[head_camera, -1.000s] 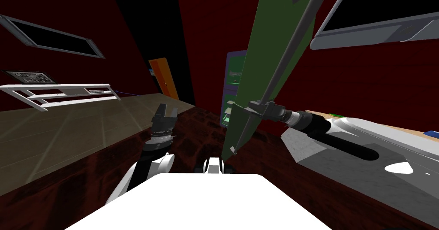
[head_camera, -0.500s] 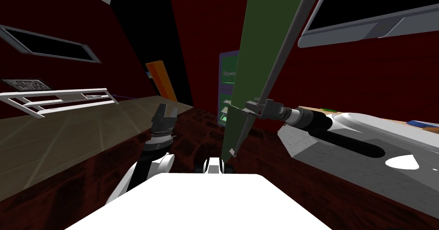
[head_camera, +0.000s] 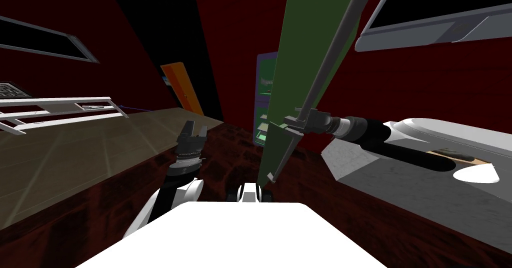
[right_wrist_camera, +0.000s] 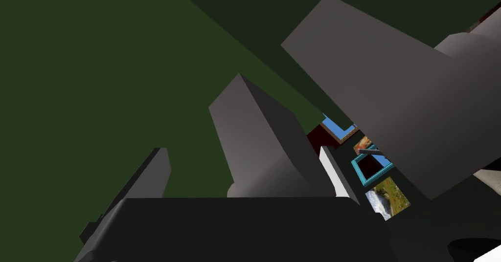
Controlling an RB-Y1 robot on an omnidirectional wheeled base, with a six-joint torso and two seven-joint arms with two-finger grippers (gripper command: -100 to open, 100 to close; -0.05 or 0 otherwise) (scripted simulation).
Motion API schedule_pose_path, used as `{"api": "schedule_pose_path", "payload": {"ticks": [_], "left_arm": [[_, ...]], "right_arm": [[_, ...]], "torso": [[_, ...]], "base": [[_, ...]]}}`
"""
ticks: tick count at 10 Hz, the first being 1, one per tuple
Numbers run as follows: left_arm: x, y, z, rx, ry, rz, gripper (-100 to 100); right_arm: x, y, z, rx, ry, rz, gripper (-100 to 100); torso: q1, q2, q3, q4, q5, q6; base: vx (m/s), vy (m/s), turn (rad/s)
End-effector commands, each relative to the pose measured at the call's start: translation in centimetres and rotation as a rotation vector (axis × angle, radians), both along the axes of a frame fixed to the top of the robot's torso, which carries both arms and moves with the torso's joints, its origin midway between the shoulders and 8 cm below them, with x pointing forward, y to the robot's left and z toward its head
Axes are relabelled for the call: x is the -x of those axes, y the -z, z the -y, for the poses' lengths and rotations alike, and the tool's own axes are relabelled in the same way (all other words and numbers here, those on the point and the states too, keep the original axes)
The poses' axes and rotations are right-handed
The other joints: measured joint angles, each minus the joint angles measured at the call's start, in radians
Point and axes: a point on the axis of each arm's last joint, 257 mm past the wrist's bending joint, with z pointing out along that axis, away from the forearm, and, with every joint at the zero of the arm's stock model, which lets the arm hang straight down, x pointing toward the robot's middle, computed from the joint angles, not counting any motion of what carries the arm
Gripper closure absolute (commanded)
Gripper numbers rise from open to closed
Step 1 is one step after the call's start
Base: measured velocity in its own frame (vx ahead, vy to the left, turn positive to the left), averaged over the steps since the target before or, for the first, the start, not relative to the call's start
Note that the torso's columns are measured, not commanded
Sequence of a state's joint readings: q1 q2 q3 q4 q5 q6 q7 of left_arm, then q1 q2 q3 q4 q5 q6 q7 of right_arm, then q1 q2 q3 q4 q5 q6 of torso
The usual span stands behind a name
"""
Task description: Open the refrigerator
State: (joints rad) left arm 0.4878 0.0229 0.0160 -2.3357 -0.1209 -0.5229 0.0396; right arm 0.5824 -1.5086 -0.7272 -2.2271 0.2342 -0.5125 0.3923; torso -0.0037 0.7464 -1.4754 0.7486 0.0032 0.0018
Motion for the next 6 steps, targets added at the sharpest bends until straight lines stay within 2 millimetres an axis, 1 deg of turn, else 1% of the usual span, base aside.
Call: {"api": "schedule_pose_path", "payload": {"ticks": [1,6], "left_arm": [[0.00,0.00,0.00,0.000,0.000,0.000,0],[0.00,0.00,0.00,0.000,0.000,0.000,0]], "right_arm": [[0.05,0.13,-0.06,0.001,-0.002,-0.005,0],[0.05,0.17,-0.05,0.001,-0.002,-0.006,0]], "torso": [[0.002,-0.001,0.002,-0.003,-0.001,-0.001],[0.004,-0.010,-0.001,-0.011,-0.003,-0.002]], "base": [[0.005,0.001,0.001],[0.000,0.000,0.000]]}}
